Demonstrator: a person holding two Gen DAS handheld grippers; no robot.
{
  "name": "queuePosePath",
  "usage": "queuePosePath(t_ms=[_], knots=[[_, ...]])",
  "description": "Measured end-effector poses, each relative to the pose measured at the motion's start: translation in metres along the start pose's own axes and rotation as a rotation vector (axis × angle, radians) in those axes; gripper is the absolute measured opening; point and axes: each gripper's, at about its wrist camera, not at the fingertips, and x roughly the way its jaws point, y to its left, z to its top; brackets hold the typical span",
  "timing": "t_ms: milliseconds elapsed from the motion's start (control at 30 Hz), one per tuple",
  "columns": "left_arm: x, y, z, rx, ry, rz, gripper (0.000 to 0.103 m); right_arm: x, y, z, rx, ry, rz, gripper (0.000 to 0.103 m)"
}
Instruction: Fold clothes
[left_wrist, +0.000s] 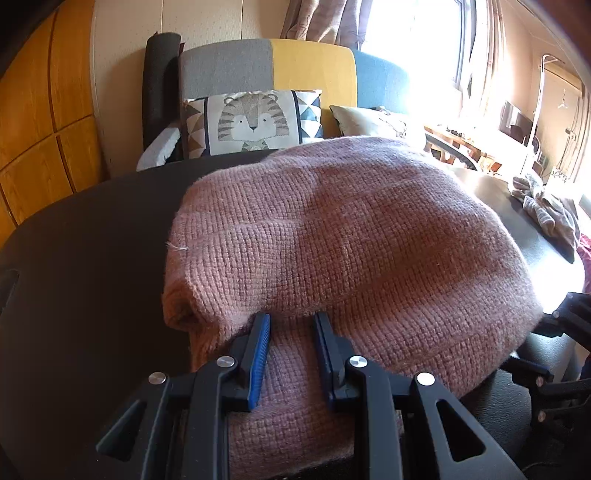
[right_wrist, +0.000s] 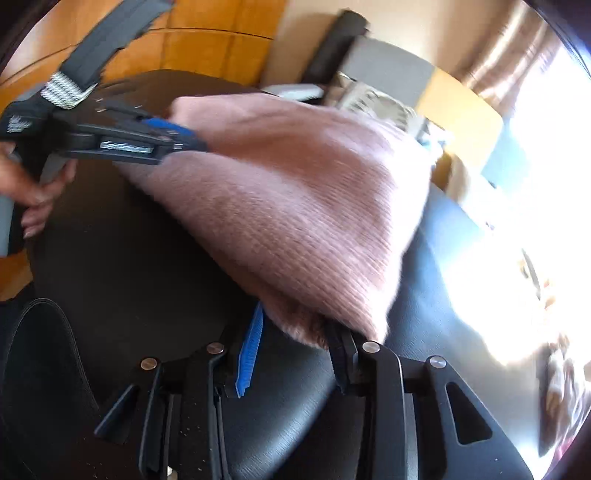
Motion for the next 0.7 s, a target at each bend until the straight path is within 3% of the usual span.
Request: queuePosePath(t_ms=[100, 200, 267, 333, 433, 533, 600, 633, 700], knots=[[0.001, -0.009, 0.003, 0.005, 0.02, 0.006, 0.024, 0.001, -0.026, -0.012, 0.078, 0.024, -0.049, 0.036], [0.001, -0.015, 0.002, -0.002, 0.022, 0.036, 0.024, 0.011, -0.082, -0.031, 0.335, 0.071, 0.008, 0.037], [0.0, -0.013, 0.002, -0.028, 0.025, 0.023, 0.024, 0.001, -0.111, -0.04, 0.482, 0.033, 0.127, 0.037], [-0.003, -0.008, 0.004, -0.051, 0.029, -0.003, 0.024, -0.011, -0.119, -0.043, 0.527, -0.028, 0.181, 0.04], [-0.011, -0.001, 0.014, -0.07, 0.004, -0.049, 0.024, -0.014, -0.114, -0.04, 0.504, -0.064, 0.215, 0.046], [-0.019, -0.001, 0.028, -0.011, -0.056, 0.008, 0.024, -0.008, -0.103, -0.032, 0.472, -0.074, 0.258, 0.047], [-0.016, -0.003, 0.035, 0.028, -0.071, 0.008, 0.024, -0.011, -0.097, -0.033, 0.474, -0.108, 0.256, 0.047], [-0.011, -0.003, 0.038, 0.053, -0.065, 0.011, 0.024, -0.013, -0.095, -0.034, 0.474, -0.123, 0.253, 0.047], [0.002, -0.005, 0.041, 0.11, -0.048, 0.053, 0.024, -0.002, -0.09, -0.024, 0.444, -0.095, 0.156, 0.047]])
